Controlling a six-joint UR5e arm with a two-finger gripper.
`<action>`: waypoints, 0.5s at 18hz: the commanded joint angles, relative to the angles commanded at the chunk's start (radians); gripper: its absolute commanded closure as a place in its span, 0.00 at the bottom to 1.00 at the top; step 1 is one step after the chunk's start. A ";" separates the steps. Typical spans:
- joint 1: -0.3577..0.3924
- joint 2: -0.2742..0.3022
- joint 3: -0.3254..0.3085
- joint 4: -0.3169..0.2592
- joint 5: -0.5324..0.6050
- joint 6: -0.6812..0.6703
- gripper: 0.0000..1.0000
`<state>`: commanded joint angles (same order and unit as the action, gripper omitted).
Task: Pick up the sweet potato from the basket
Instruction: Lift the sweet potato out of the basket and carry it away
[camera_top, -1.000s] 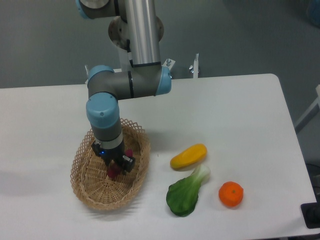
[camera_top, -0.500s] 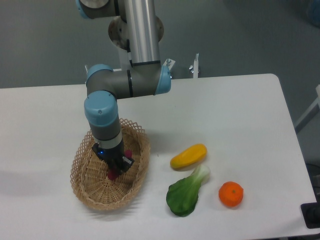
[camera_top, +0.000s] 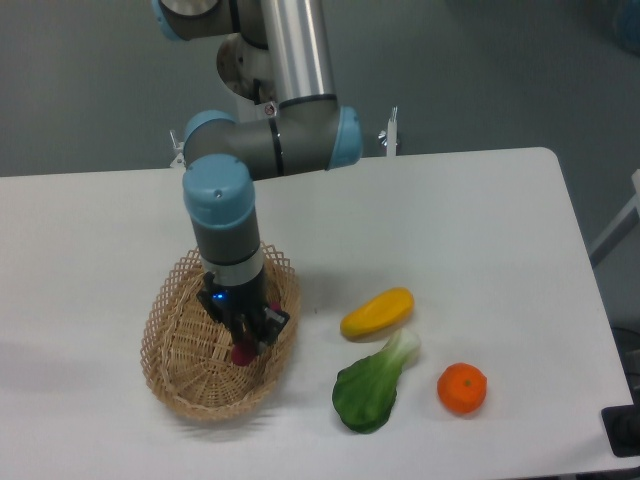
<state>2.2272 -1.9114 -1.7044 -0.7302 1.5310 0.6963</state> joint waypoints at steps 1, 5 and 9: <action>0.014 0.002 0.017 -0.002 -0.003 0.021 0.72; 0.084 0.011 0.072 -0.014 -0.035 0.112 0.72; 0.167 0.017 0.129 -0.090 -0.064 0.181 0.72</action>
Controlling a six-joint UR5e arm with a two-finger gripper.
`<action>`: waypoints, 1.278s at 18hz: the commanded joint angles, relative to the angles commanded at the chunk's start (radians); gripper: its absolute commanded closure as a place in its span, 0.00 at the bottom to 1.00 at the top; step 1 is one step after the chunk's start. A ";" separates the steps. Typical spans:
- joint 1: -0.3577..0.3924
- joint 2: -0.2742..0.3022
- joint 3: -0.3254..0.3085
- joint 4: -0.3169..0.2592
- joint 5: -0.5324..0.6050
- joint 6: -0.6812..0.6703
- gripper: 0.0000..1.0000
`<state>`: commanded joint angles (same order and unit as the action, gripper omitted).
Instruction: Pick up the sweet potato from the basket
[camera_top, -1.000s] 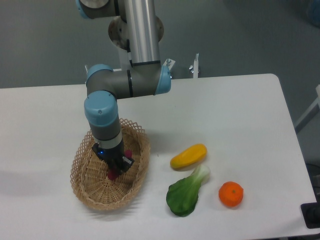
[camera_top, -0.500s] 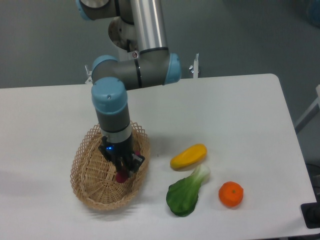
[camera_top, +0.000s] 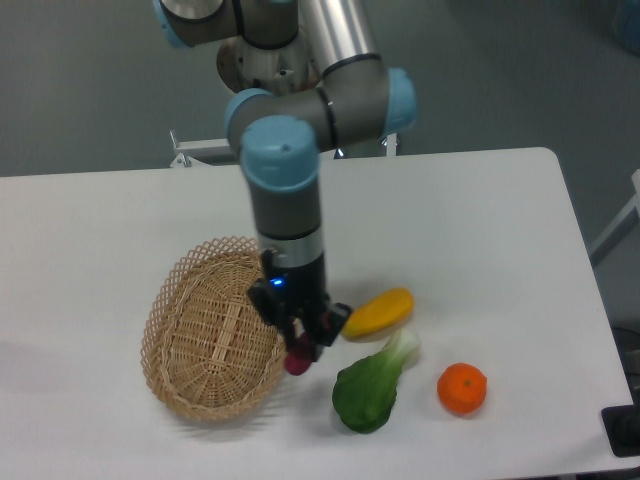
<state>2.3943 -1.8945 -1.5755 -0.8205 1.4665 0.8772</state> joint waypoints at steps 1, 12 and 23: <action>0.017 0.000 0.014 -0.018 0.000 0.023 0.72; 0.206 0.000 0.038 -0.132 0.000 0.307 0.72; 0.247 0.018 0.034 -0.147 0.003 0.391 0.72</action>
